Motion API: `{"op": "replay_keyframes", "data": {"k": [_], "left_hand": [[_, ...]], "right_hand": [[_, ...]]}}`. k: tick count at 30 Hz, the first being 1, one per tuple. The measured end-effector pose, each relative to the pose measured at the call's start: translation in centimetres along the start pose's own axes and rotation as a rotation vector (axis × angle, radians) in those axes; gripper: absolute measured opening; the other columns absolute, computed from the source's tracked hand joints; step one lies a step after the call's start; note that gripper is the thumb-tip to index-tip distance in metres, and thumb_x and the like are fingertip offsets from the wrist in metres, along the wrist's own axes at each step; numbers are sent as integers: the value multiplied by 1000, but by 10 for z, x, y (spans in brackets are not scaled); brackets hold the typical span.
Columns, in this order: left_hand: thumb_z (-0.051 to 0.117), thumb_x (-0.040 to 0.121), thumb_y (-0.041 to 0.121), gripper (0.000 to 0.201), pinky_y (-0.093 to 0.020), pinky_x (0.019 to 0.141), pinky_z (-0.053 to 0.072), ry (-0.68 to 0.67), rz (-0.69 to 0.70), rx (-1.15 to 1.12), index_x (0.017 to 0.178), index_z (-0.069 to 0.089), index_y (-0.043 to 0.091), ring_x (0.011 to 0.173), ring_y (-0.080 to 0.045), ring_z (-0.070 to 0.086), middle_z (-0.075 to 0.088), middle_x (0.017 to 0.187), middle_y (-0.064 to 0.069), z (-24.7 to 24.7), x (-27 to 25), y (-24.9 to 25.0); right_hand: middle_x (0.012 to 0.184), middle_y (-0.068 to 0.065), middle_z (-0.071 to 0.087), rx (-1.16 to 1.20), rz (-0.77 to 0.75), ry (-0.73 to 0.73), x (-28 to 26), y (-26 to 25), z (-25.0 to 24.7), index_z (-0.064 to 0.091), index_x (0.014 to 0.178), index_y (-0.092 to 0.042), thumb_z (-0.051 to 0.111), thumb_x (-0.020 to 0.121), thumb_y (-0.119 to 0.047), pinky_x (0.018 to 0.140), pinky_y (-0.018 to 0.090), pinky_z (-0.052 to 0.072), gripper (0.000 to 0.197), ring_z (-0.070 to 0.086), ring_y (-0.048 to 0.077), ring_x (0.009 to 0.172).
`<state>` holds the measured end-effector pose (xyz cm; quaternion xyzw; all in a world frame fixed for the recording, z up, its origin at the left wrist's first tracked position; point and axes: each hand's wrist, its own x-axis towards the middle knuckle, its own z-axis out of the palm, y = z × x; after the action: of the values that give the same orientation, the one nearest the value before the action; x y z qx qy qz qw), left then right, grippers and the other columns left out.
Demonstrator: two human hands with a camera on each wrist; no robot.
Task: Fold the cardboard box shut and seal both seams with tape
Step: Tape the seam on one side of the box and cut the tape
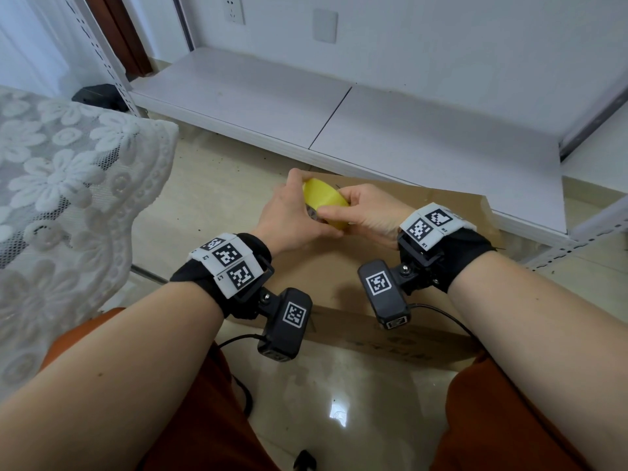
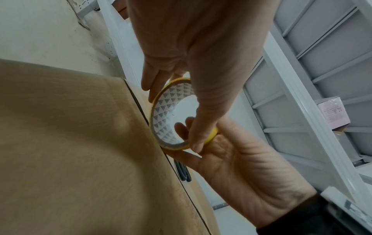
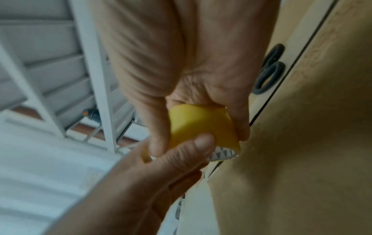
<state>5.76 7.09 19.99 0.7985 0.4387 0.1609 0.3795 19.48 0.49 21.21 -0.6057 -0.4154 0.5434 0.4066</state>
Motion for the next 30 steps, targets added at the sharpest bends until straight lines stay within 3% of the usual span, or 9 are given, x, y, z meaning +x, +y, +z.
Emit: {"op": "replay_keyframes", "data": {"k": [2,5,8,11,14,17,22,26,30], "left_hand": [[91,53,32,99,-36,89,48,-18,2,8,132,34,20,101,-22,56,51,120,-3,1,-1,-1],[92,53,30,99,-33,87,48,-28,14,2,133,34,18,99,-20,56,48,116,1,2,-2,-1],[92,53,26,100,-36,91,49,-38,20,-25,134,34,18,102,-20,55,48,114,0,1,-1,-1],[92,53,24,101,-40,92,49,-46,15,-56,135,33,18,104,-20,55,48,115,-1,0,0,-2],[91,55,22,100,-40,93,49,-49,11,-79,136,33,18,104,-21,56,50,119,-3,-1,2,-3],[91,54,21,102,-41,92,49,-60,13,-90,137,33,18,104,-23,56,50,120,-5,-2,3,-5],[90,57,15,103,-25,95,41,-96,53,-78,141,30,15,114,-17,48,42,130,-4,-1,5,-7],[88,60,11,104,-25,94,41,-105,50,-115,144,28,15,115,-17,47,40,132,-4,-1,6,-6],[87,61,8,104,-24,87,41,-114,42,-144,145,26,16,111,-20,49,43,128,-9,-1,7,-5]], "right_hand": [[86,23,64,-98,10,18,2,2,2,67,86,0,81,58,-30,86,53,47,44,58,29,79],[88,25,61,-117,6,-4,2,2,2,63,92,9,77,58,-27,89,58,43,52,54,31,80],[92,25,59,-131,-7,-17,0,-1,2,59,101,15,71,76,-7,91,59,41,35,52,31,84],[96,25,59,-115,0,-19,0,0,0,61,97,8,64,82,4,97,59,39,15,53,31,88],[94,24,63,-76,-4,10,-1,-1,4,66,92,0,80,67,-20,96,56,43,36,57,30,87],[92,28,66,-146,-26,50,3,3,5,66,90,0,80,50,-42,90,56,47,60,60,28,80],[104,33,63,-147,-23,-4,2,3,5,63,97,6,78,51,-42,94,62,44,69,61,39,88],[105,34,62,-147,-44,-12,2,4,5,62,98,5,77,49,-45,93,62,41,72,59,33,87],[101,30,65,-127,-34,51,1,4,6,66,97,4,85,46,-56,94,61,45,82,63,42,93]]}}
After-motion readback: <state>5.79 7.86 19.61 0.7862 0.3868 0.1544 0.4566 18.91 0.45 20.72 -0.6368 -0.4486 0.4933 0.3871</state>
